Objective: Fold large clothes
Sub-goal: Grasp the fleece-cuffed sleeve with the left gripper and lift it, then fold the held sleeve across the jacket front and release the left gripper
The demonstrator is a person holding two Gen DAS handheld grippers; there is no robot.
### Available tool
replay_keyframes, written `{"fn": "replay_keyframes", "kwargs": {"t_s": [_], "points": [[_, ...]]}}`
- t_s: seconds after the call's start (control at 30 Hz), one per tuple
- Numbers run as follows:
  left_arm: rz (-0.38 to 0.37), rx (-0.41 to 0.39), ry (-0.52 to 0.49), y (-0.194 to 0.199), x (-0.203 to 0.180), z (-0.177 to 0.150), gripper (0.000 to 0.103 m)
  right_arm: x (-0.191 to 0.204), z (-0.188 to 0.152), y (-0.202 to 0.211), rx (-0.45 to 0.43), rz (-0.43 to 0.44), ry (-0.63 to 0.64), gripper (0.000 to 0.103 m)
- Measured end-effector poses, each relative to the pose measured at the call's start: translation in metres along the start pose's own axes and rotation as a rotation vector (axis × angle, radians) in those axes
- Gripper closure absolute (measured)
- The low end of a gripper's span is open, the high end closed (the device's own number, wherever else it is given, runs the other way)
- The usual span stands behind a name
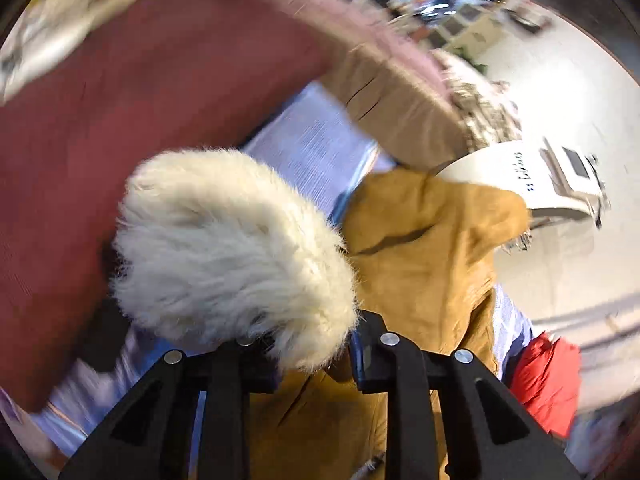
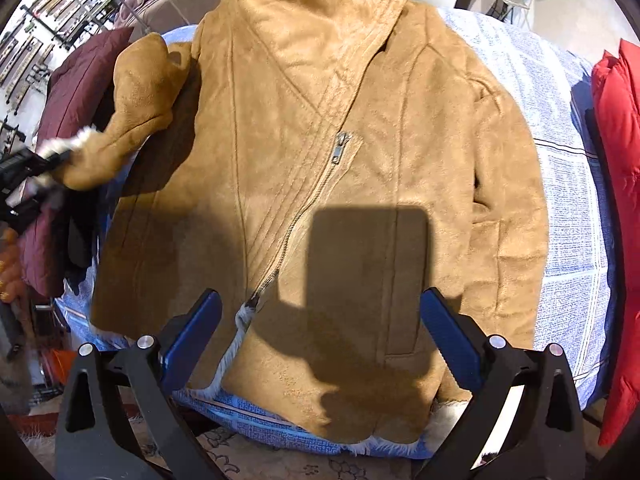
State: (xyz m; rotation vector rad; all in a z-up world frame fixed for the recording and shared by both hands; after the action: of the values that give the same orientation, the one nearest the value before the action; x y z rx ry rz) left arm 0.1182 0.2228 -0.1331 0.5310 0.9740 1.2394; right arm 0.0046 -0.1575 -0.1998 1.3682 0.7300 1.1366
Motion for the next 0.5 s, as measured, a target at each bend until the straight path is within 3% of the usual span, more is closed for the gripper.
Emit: {"fn": "replay_keyframes", "kwargs": {"t_s": [0.1, 0.2, 0.3, 0.37, 0.5], "points": [[0.037, -0.177, -0.084, 0.061, -0.012, 0.043, 0.080, -0.007, 0.005, 0.004, -0.012, -0.002, -0.026, 0.005], [0.159, -0.316, -0.085, 0.113, 0.011, 0.077, 0.081, -0.012, 0.010, 0.010, -0.031, 0.008, -0.049, 0.005], [0.297, -0.337, -0.043, 0.147, 0.065, 0.081, 0.081, -0.019, 0.014, 0.014, -0.048, 0.015, -0.074, 0.005], [0.370, -0.313, 0.004, 0.147, 0.102, 0.083, 0.081, -0.026, 0.017, 0.014, -0.052, 0.015, -0.092, 0.005], [0.411, -0.212, 0.131, 0.127, 0.158, 0.064, 0.081, -0.049, 0.022, 0.013, -0.041, 0.021, -0.179, 0.005]]}}
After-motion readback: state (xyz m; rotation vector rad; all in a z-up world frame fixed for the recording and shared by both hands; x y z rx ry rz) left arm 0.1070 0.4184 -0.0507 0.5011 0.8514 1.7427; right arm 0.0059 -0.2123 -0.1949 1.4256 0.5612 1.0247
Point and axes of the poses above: each gripper's, at about its wrist camera, not at the fingertips, and y roughly against the way its jaws point, x to its left, z to its top, the point moved 4 cm from there along -y, roughly the way its jaws point, and after that the axes turned 15 degrees about -y, right-handed, at the moved point
